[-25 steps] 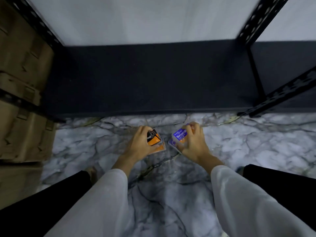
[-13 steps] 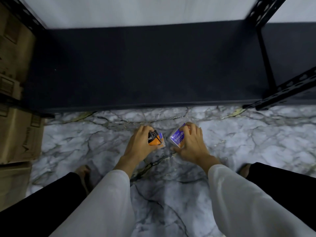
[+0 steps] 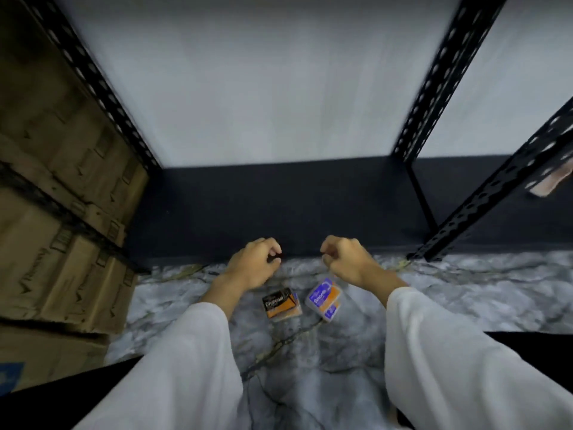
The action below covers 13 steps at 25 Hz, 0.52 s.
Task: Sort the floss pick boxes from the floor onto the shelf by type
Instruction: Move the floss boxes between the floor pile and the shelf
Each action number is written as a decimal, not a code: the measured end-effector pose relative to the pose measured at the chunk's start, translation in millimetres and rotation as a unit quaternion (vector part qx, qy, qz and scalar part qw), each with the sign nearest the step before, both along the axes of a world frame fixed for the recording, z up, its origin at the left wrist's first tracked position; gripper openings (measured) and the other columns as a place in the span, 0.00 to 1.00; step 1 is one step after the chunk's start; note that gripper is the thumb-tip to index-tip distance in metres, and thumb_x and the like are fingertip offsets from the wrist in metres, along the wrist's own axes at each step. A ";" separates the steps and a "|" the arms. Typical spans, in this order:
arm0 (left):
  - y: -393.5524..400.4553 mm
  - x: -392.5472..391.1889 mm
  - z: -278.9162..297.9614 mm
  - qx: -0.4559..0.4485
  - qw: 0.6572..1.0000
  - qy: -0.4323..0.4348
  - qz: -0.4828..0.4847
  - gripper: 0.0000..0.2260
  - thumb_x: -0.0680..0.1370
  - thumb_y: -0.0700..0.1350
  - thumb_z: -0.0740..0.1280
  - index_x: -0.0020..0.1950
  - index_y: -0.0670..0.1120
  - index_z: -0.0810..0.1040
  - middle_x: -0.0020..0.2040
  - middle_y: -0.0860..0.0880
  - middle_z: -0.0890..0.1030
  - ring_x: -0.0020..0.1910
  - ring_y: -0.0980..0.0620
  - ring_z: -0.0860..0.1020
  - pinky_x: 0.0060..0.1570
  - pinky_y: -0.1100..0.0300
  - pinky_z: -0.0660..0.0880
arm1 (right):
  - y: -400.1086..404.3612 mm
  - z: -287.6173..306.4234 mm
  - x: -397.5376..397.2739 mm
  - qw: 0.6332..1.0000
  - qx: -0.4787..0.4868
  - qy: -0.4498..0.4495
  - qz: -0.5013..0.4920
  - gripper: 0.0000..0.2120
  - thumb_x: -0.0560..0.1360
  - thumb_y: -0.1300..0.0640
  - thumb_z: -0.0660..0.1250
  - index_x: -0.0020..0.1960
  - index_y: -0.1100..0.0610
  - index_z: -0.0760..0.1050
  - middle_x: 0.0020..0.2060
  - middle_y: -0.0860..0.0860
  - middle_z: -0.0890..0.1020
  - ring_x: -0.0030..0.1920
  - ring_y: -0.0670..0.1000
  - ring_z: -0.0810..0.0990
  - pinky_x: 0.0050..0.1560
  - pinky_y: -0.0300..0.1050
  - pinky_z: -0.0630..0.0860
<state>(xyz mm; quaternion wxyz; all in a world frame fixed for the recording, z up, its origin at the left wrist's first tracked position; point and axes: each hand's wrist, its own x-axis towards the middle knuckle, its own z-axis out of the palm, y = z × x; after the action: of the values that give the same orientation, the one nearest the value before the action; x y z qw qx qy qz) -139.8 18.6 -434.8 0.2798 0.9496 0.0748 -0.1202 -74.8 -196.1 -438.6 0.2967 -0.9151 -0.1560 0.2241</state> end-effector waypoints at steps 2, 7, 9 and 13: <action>1.6 0.2 69.7 0.071 0.995 -0.060 -0.023 0.09 0.79 0.48 0.63 0.59 0.51 0.75 0.57 0.53 0.77 0.54 0.51 0.77 0.53 0.53 0.74 | 1.0 64.6 2.9 0.999 0.012 -0.032 0.015 0.07 0.72 0.57 0.63 0.48 0.50 0.76 0.43 0.48 0.82 0.46 0.52 0.80 0.51 0.51 0.78; 14.4 3.0 248.8 0.197 0.945 -0.263 -0.015 0.12 0.80 0.46 0.59 0.62 0.49 0.74 0.60 0.50 0.76 0.58 0.47 0.74 0.55 0.52 0.71 | 25.5 240.6 4.5 0.976 0.079 -0.201 0.036 0.08 0.75 0.55 0.60 0.52 0.50 0.75 0.45 0.47 0.80 0.46 0.52 0.79 0.49 0.51 0.78; 24.9 3.8 310.7 0.221 0.919 -0.325 -0.001 0.12 0.80 0.46 0.59 0.62 0.49 0.74 0.61 0.51 0.75 0.59 0.48 0.73 0.55 0.53 0.70 | 42.2 300.8 4.8 0.957 0.096 -0.269 0.049 0.08 0.76 0.56 0.60 0.53 0.52 0.75 0.45 0.47 0.79 0.47 0.53 0.79 0.48 0.50 0.77; 54.7 11.0 395.8 0.256 0.880 -0.401 0.014 0.11 0.79 0.46 0.60 0.61 0.48 0.75 0.60 0.50 0.76 0.59 0.47 0.73 0.55 0.52 0.71 | 75.9 383.0 14.6 0.920 0.109 -0.371 0.068 0.07 0.75 0.58 0.60 0.52 0.55 0.74 0.47 0.50 0.80 0.47 0.55 0.78 0.46 0.51 0.77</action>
<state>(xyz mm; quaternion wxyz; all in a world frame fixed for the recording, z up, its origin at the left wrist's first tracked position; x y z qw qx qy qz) -128.8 73.3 -39.1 0.0343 0.9541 -0.0026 0.2976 -60.2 -120.2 -55.6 0.2997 -0.8815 -0.3407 -0.1304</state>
